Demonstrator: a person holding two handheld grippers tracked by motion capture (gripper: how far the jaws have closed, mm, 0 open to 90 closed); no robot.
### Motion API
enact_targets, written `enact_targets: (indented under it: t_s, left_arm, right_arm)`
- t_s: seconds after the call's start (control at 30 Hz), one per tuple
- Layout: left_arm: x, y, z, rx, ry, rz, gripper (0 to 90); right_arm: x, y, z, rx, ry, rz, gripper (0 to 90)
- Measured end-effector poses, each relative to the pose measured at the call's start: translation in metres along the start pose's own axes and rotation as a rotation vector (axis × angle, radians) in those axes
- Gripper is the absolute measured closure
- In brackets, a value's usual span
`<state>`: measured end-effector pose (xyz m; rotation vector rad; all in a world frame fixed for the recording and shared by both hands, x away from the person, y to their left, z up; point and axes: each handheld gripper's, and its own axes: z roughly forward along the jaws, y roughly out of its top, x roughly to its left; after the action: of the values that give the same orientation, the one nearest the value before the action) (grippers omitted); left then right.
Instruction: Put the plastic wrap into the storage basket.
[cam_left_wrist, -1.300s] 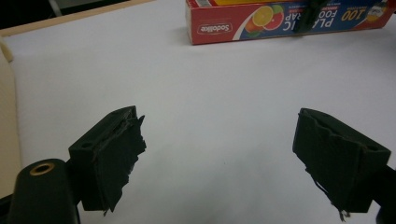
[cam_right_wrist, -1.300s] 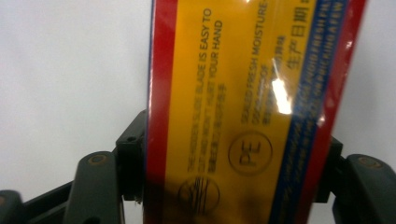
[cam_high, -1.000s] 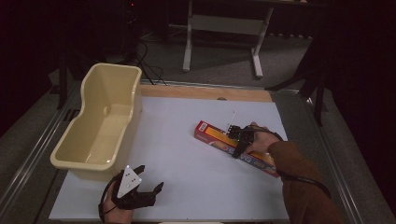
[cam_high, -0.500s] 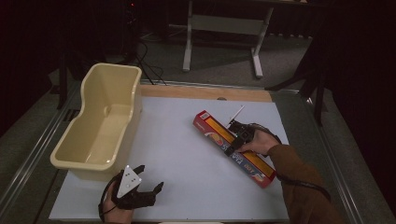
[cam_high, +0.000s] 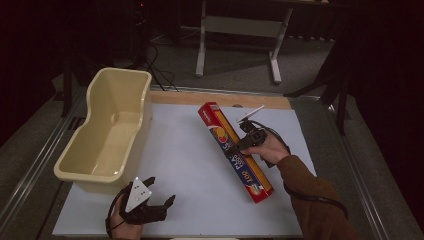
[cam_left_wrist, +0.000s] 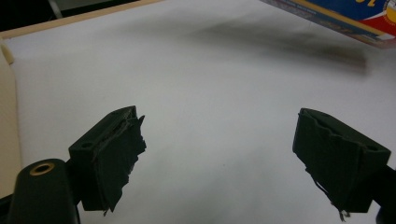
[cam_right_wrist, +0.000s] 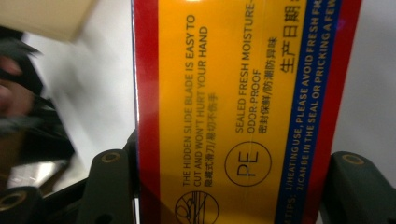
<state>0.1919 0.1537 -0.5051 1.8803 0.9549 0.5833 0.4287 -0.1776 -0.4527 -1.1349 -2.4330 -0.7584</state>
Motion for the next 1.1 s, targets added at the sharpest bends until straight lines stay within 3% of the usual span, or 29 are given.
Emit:
enact_targets:
  t_s: [0.1,0.17,0.8,1.1]
  left_arm:
    - [0.0,0.0,0.0,0.0,0.0,0.0,15.4]
    - [0.0,0.0,0.0,0.0,0.0,0.0,15.4]
    - [0.0,0.0,0.0,-0.002,-0.001,0.004,15.4]
    - [-0.001,0.001,0.0,-0.004,-0.003,0.003,15.4]
  right_arm:
    - [0.004,0.003,0.0,-0.022,0.033,0.017,41.7]
    - [0.009,0.007,0.001,-0.053,0.08,0.044,41.6]
    - [0.03,0.027,0.007,-0.162,0.198,0.158,41.6]
    - [0.044,0.037,0.008,-0.197,0.243,0.171,41.5]
